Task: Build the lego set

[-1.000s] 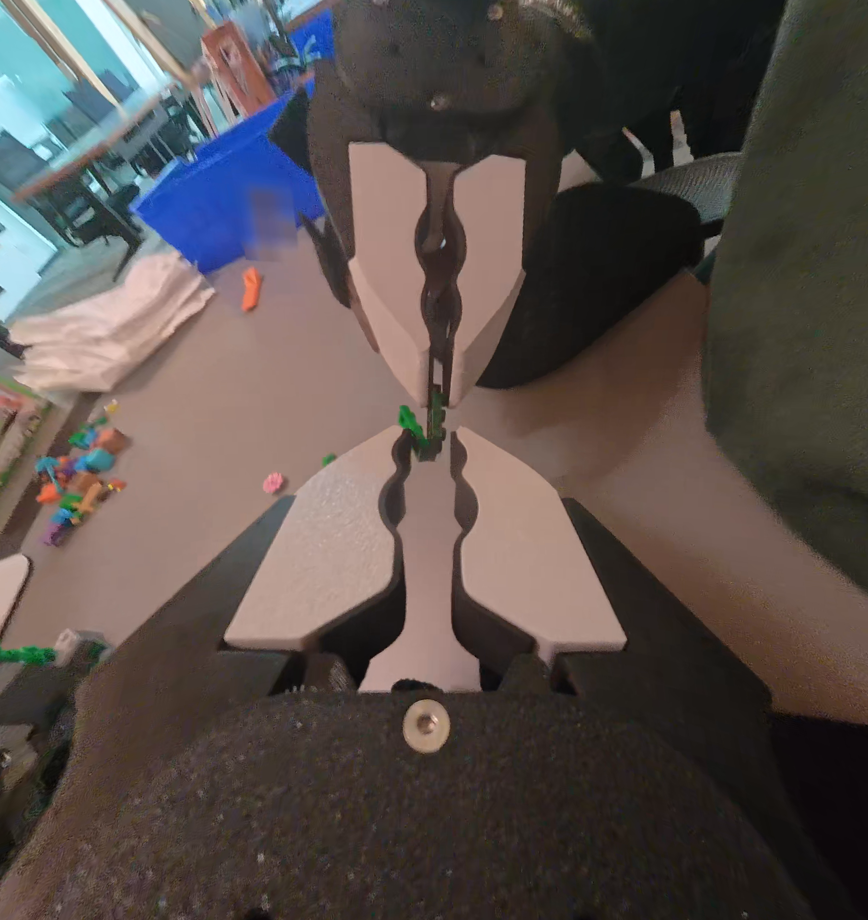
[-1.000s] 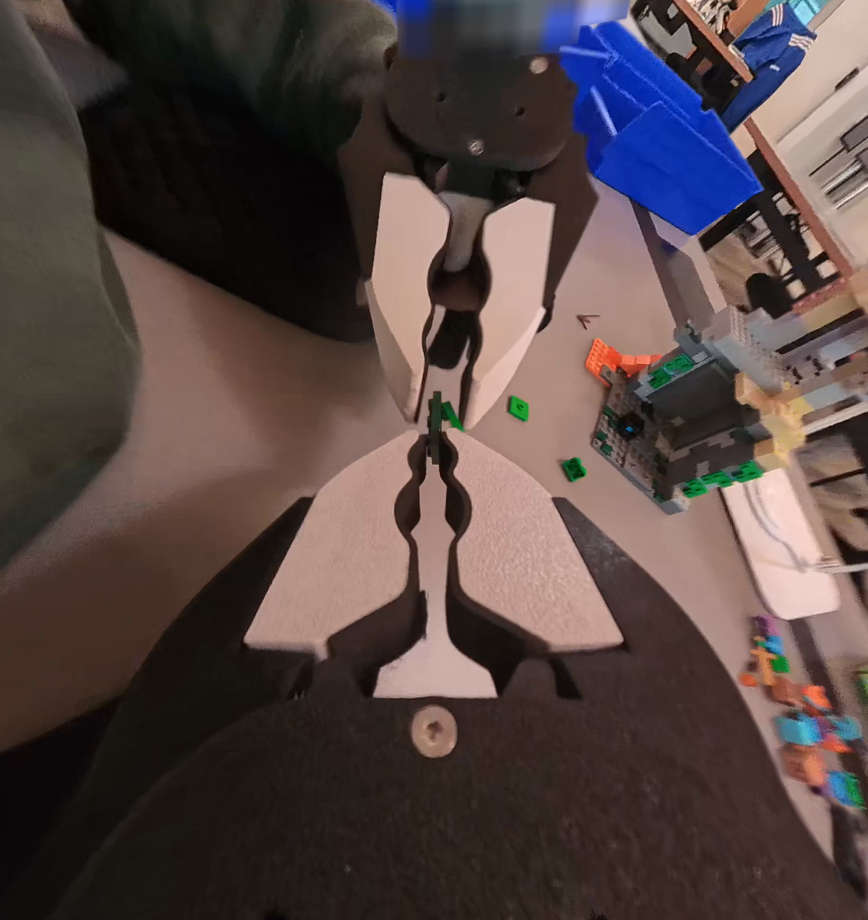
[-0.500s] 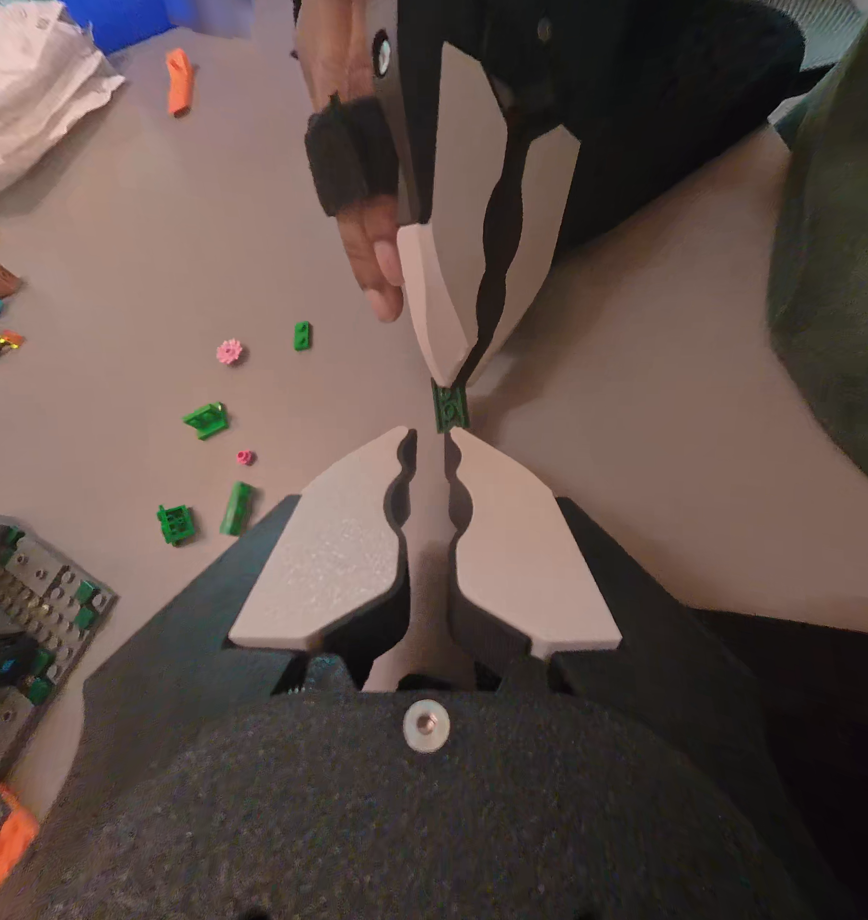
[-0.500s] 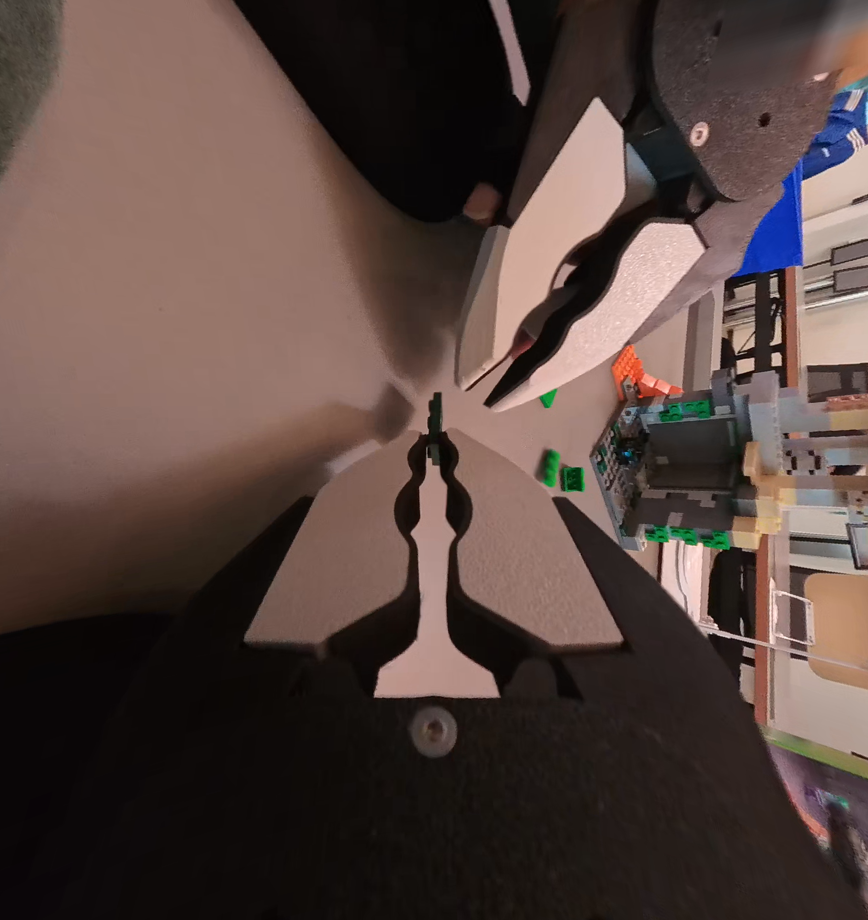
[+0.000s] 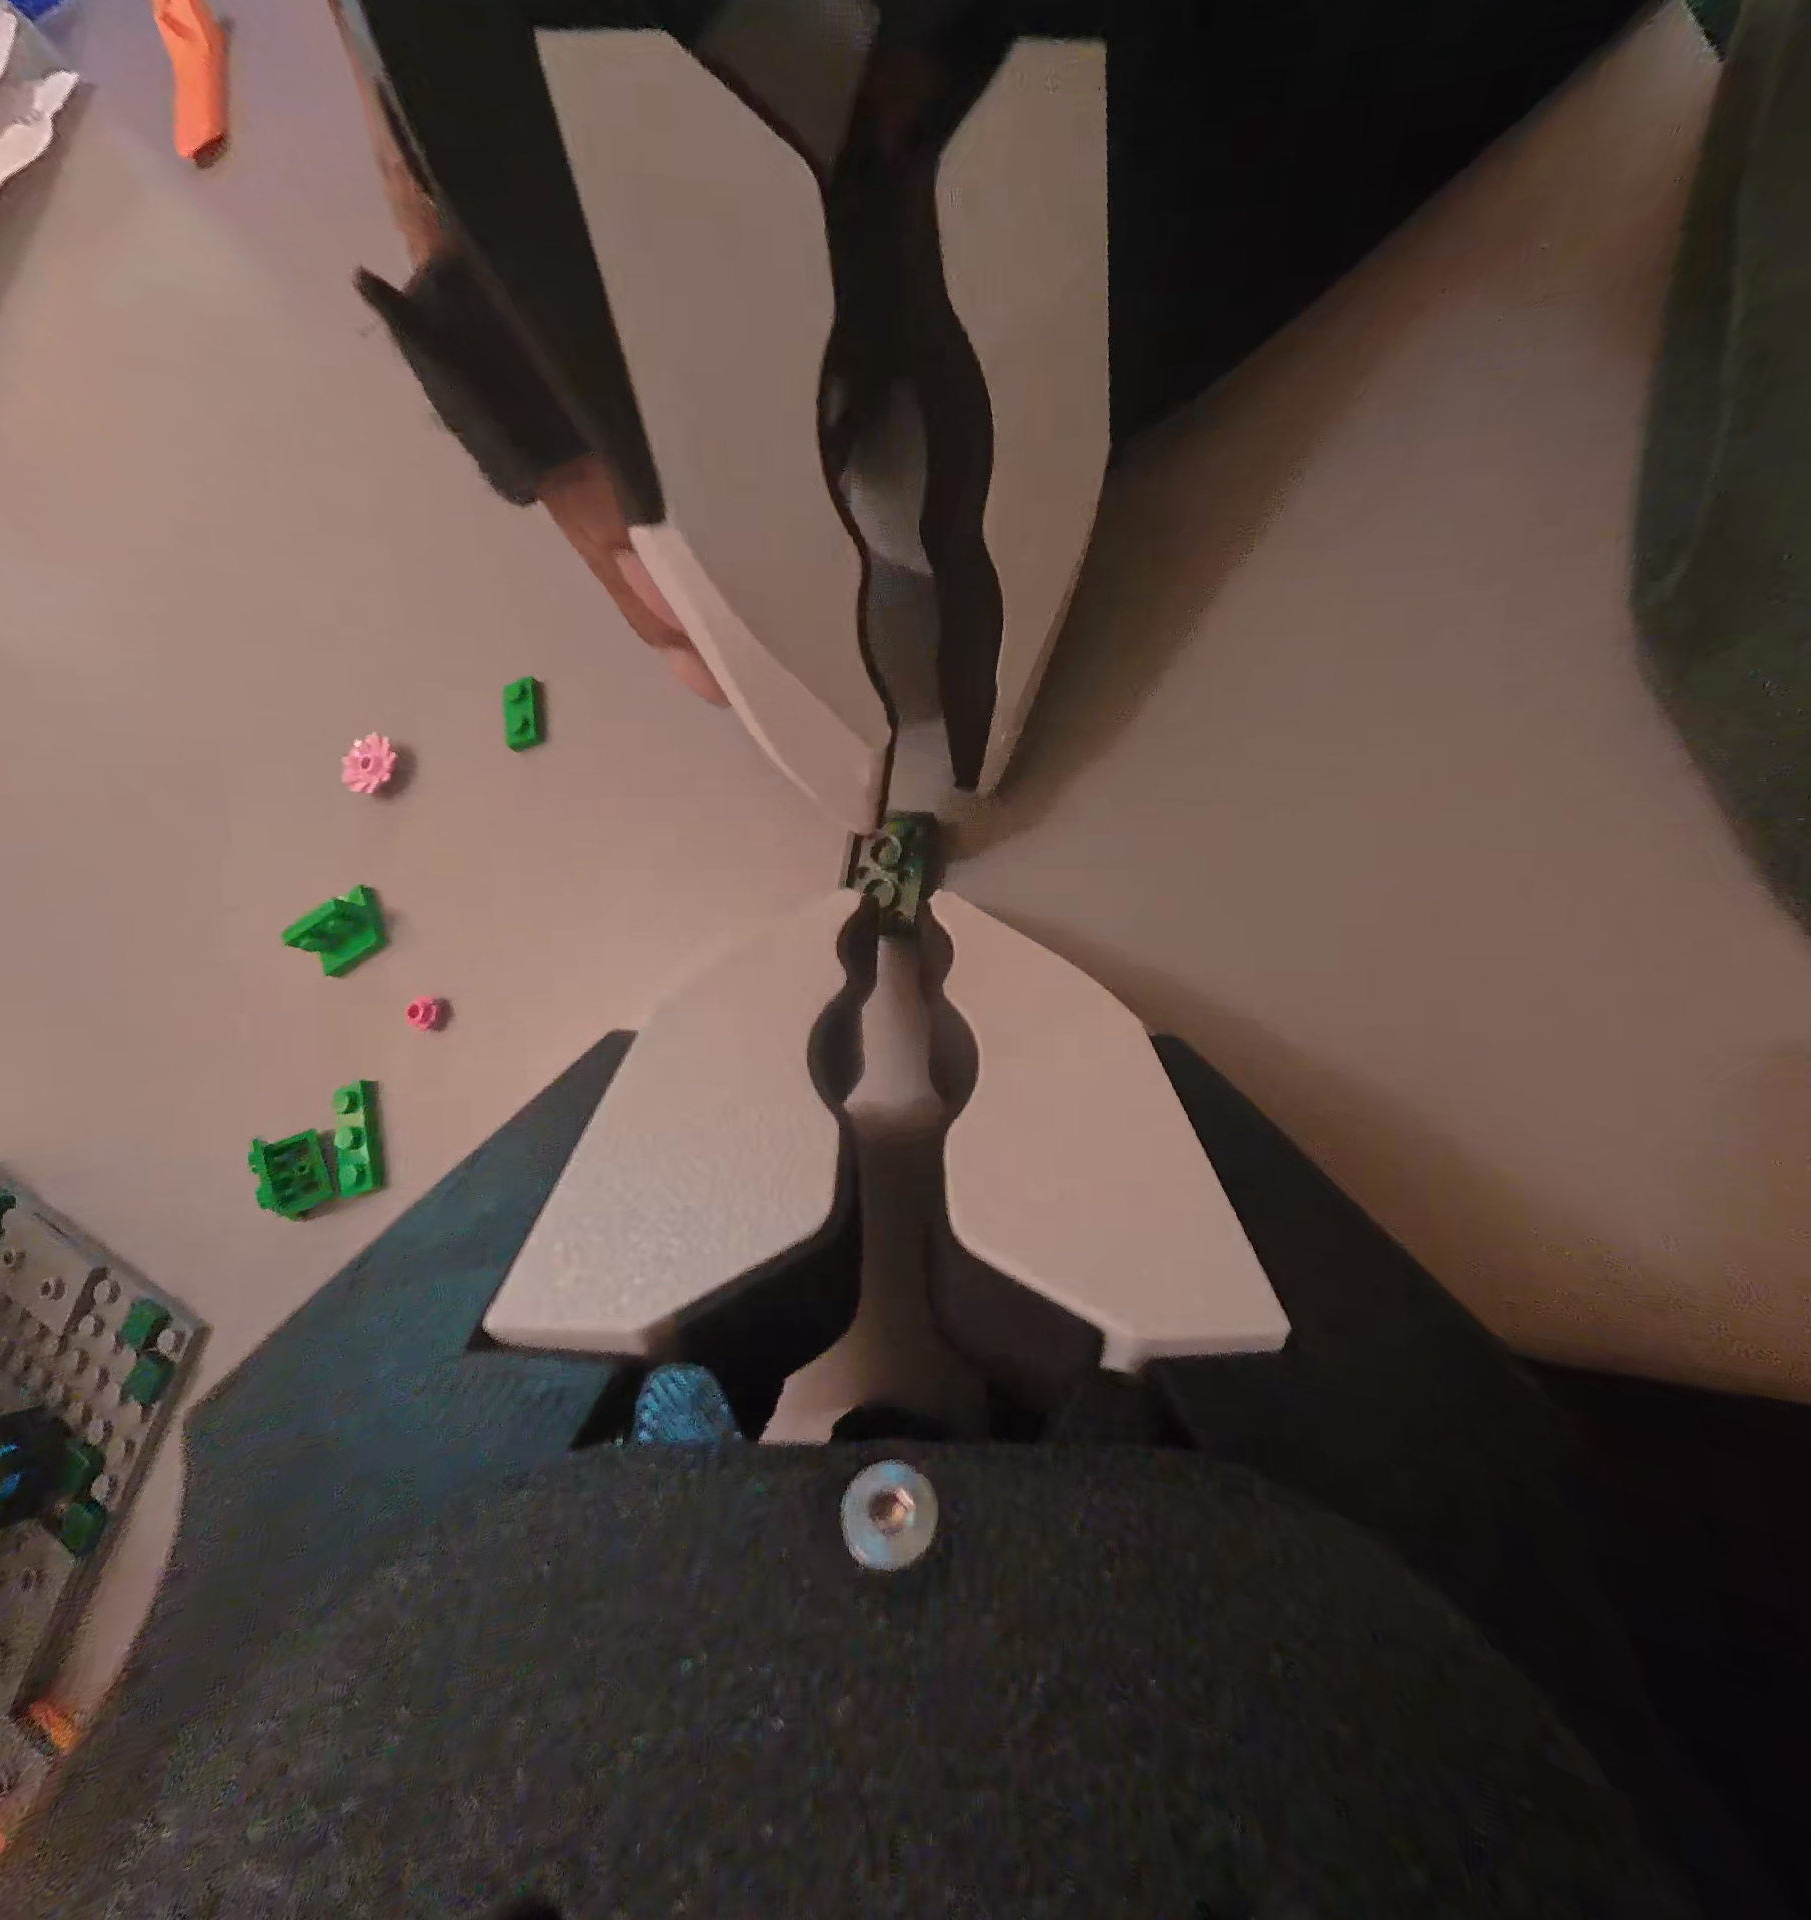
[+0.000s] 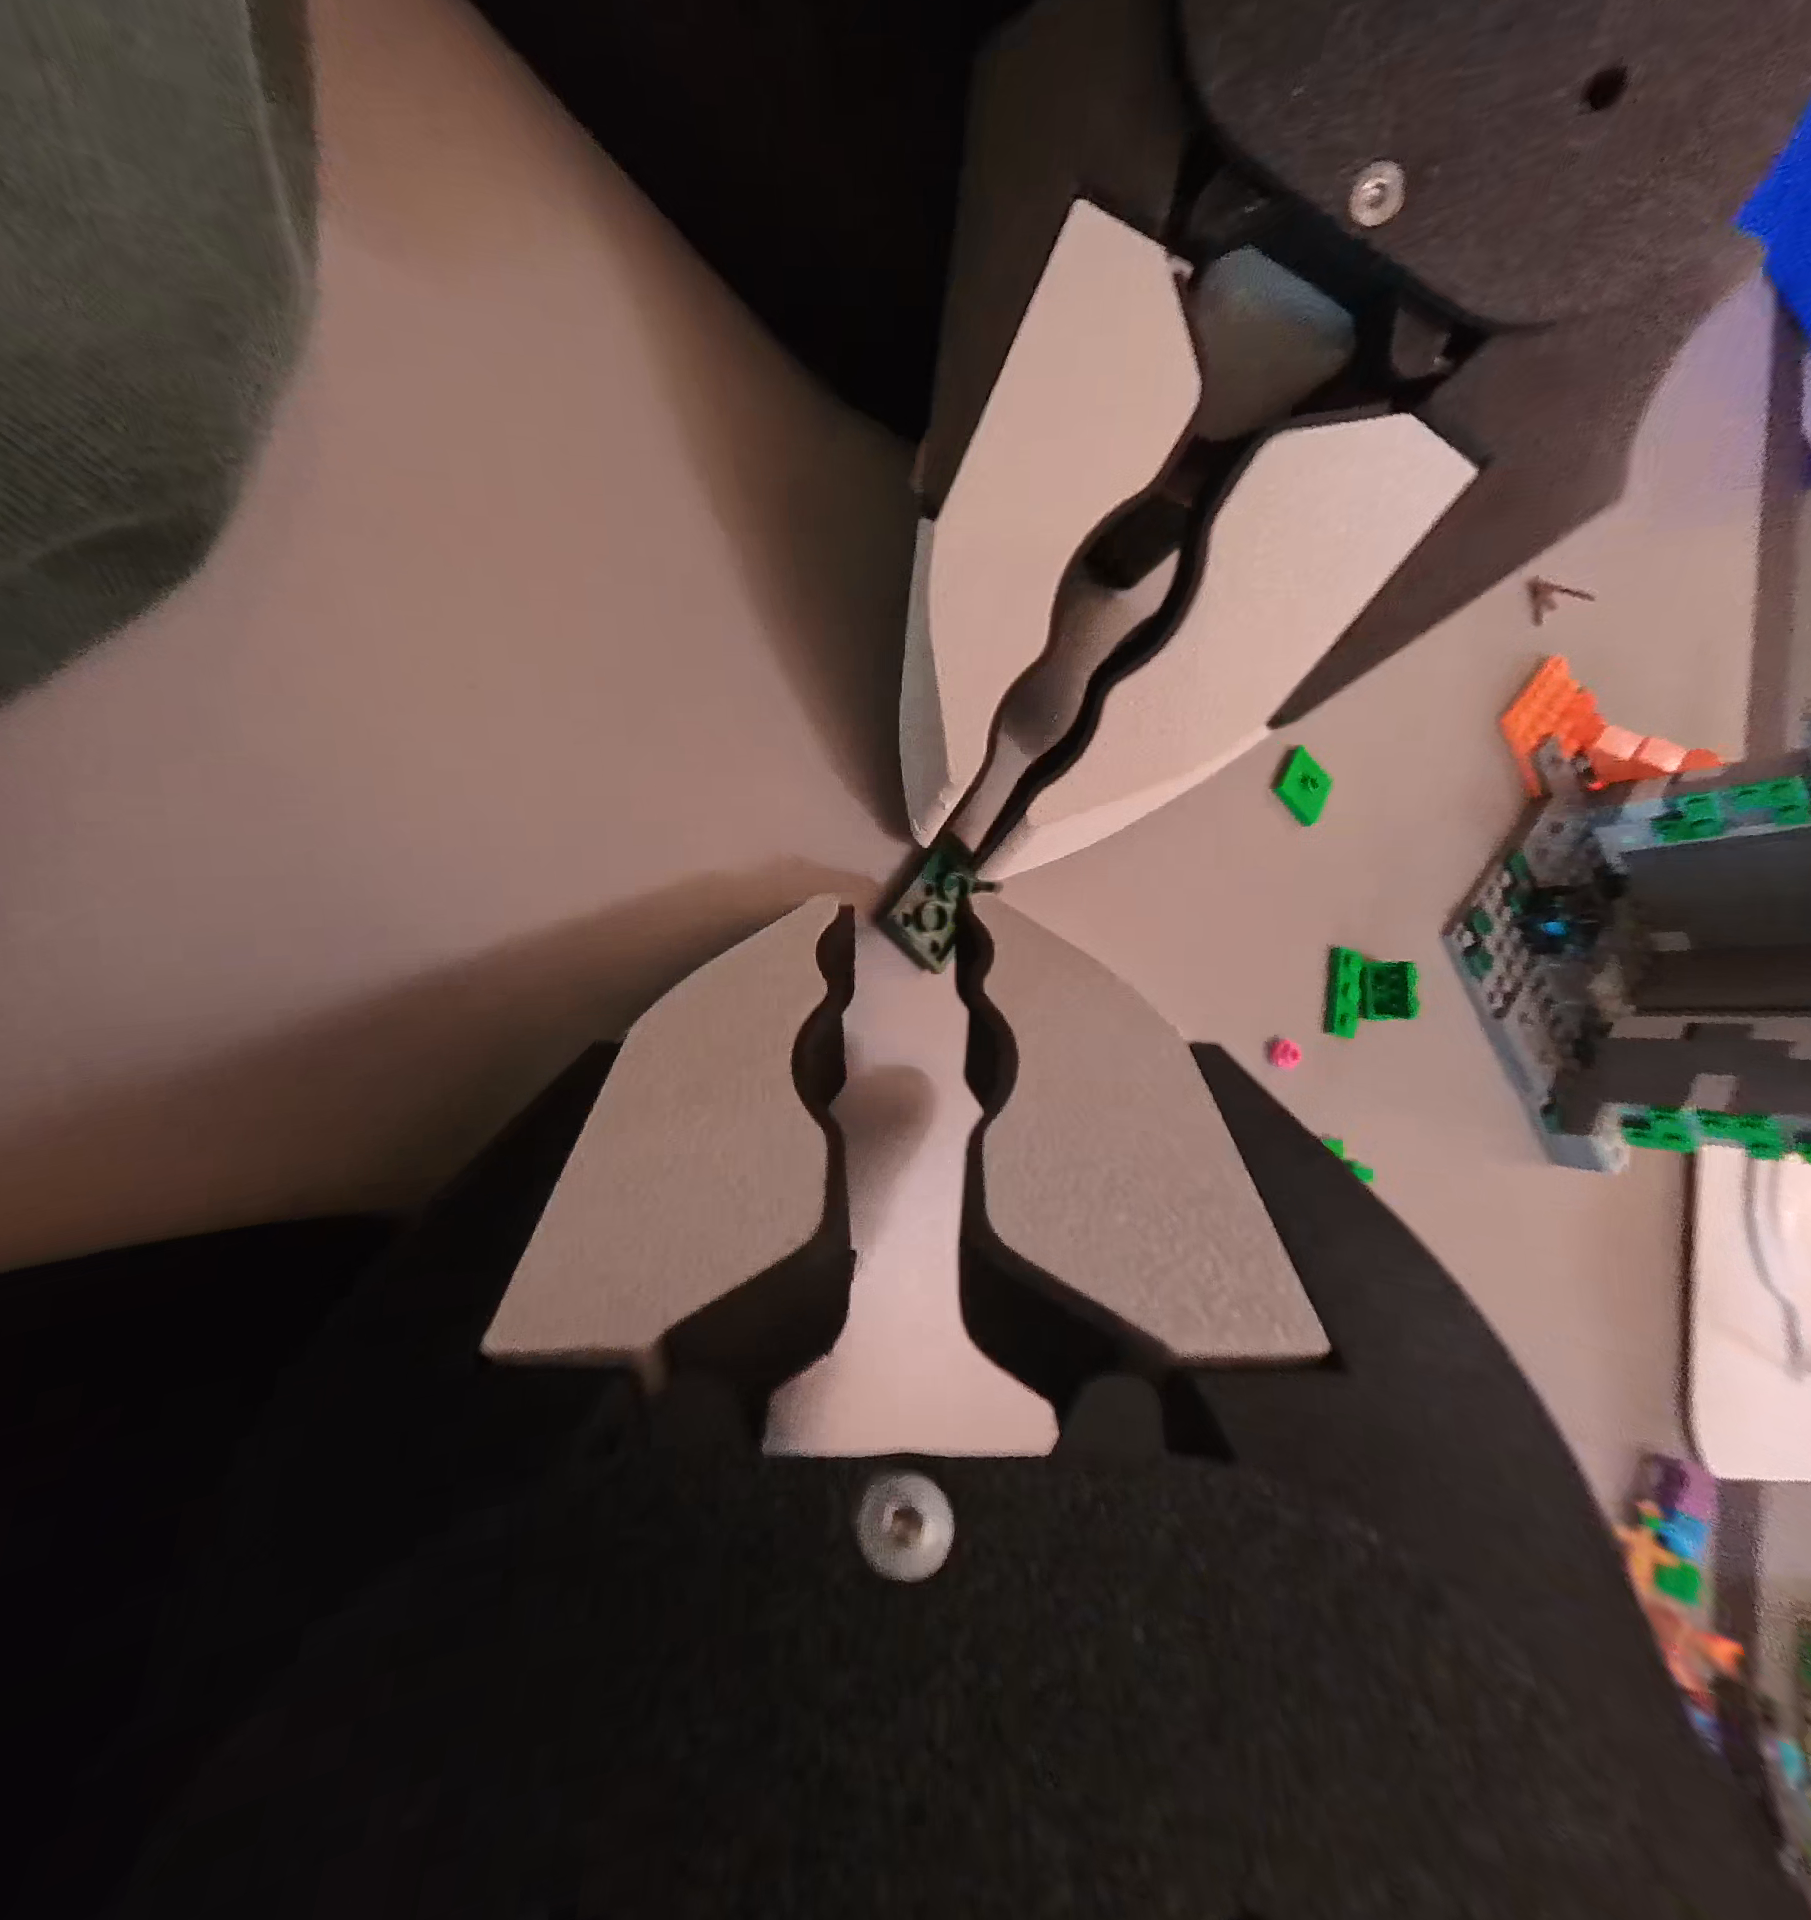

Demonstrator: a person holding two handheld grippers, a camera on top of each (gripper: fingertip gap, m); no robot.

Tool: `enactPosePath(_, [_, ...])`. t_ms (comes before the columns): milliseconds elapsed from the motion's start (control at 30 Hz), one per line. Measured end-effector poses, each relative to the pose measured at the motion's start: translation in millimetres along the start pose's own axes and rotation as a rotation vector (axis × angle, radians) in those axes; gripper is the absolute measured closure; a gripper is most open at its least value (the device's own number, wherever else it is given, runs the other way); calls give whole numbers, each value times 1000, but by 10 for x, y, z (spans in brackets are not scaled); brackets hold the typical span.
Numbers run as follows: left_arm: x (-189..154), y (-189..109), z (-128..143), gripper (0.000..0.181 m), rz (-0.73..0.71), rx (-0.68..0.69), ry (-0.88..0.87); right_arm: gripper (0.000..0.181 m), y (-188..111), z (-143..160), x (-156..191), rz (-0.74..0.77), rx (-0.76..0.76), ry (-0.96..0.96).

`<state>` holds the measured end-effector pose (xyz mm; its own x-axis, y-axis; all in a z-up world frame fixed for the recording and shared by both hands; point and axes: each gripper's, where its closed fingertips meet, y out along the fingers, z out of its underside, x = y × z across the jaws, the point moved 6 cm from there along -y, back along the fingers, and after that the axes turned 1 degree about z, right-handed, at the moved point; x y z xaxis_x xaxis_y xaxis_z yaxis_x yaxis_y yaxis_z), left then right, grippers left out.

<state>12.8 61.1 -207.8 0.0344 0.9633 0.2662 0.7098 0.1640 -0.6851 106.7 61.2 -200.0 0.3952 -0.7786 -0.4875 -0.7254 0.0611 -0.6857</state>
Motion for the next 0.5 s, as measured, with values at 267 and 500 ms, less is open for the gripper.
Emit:
enactPosePath(267, [79,-91,-34,177,-64,-23,-33,166,-116,-18,-71,-24,-50,239])
enactPosePath(500, [266,-710,-158,181,-319,-117,-163,171,27,18,-135,10,13,200])
